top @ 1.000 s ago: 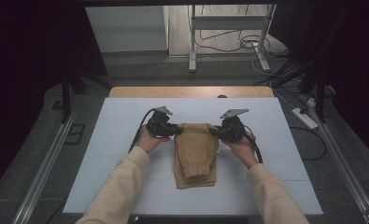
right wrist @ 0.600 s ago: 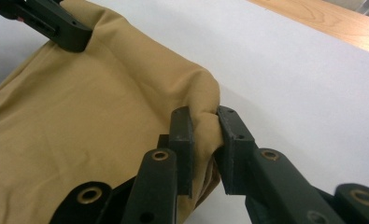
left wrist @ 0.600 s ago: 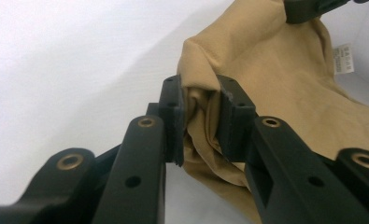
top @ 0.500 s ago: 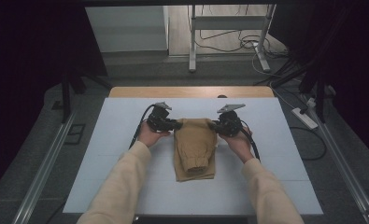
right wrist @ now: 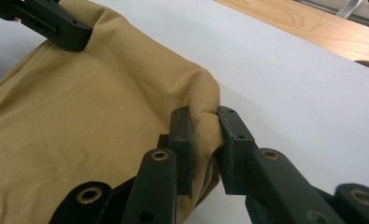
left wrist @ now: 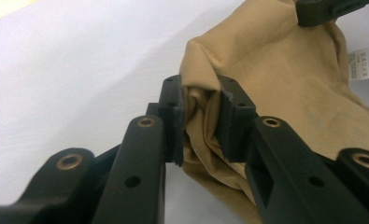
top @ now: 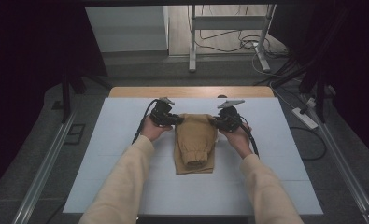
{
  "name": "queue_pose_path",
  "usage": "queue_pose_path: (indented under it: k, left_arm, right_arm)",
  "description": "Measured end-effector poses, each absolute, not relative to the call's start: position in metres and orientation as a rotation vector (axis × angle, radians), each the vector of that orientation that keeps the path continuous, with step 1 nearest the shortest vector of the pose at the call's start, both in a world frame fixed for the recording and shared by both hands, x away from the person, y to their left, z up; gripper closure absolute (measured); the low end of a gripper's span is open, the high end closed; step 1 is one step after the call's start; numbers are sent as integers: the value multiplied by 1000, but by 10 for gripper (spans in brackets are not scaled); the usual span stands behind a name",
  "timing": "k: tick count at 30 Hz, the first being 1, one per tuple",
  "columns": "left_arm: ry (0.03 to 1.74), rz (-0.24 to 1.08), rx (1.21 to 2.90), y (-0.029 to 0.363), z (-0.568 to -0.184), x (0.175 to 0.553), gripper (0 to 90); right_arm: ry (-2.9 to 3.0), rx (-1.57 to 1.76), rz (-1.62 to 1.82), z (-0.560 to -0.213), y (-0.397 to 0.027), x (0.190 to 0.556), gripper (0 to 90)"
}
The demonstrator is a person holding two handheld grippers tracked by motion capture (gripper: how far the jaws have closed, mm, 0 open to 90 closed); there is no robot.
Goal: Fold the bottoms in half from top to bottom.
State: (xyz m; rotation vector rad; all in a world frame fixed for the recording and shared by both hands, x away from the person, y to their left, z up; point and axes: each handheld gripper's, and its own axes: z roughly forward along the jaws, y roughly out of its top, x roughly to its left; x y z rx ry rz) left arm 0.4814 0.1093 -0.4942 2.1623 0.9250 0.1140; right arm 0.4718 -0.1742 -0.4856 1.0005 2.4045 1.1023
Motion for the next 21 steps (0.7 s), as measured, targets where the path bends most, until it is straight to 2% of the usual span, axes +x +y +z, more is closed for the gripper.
queue_pose_path:
  k: [3,6,8,9,11,15,21]
  left_arm:
    - [934,103,2165,110,-494,481,726]
    - [947,116,2164,112,-493,480,656]
    - [967,134,2144,113,-491,478,484]
    - [971,139,2142,114,-489,476,390]
    - [974,148,2163,114,-486,473,302]
    - [976,166,2157,118,-484,464,263]
    - [955,139,2147,126,-484,452,259]
  right_arm:
    - [2409,999,1104,-487,-173,472,767]
    - [2410,995,1108,-486,-173,471,708]
    - [2384,990,1111,-484,-173,469,571]
    - [2364,996,1122,-482,-174,468,534]
    - [2337,1013,1131,-479,-176,466,496]
    - [2356,1016,1147,-475,-177,462,451]
    - [2407,986,1152,-475,-175,456,434]
